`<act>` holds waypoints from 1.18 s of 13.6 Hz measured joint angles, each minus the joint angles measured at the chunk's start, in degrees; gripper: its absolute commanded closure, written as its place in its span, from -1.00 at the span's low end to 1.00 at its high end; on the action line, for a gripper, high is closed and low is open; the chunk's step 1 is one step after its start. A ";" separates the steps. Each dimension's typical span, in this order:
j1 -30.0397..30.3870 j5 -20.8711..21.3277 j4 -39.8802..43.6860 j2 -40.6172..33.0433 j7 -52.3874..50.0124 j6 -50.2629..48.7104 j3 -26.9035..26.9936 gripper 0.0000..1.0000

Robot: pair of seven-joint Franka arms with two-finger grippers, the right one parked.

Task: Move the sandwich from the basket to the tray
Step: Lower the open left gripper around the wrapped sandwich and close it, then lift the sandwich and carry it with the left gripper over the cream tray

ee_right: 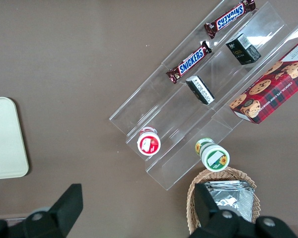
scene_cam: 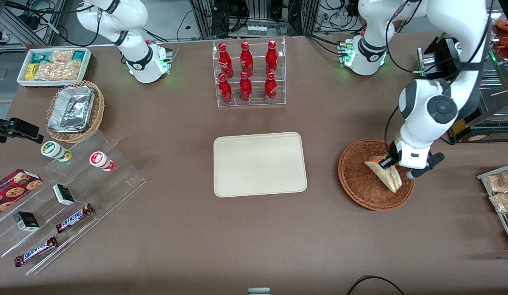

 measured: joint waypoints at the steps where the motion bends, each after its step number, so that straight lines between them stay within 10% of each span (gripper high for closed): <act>1: -1.06 0.11 4.67 -0.85 0.00 -6.93 -0.59 1.00; 5: -12.71 0.11 19.91 1.48 -2.65 -19.83 -1.85 1.00; 16: -34.54 -0.80 37.40 27.14 -7.42 -11.94 -2.14 1.00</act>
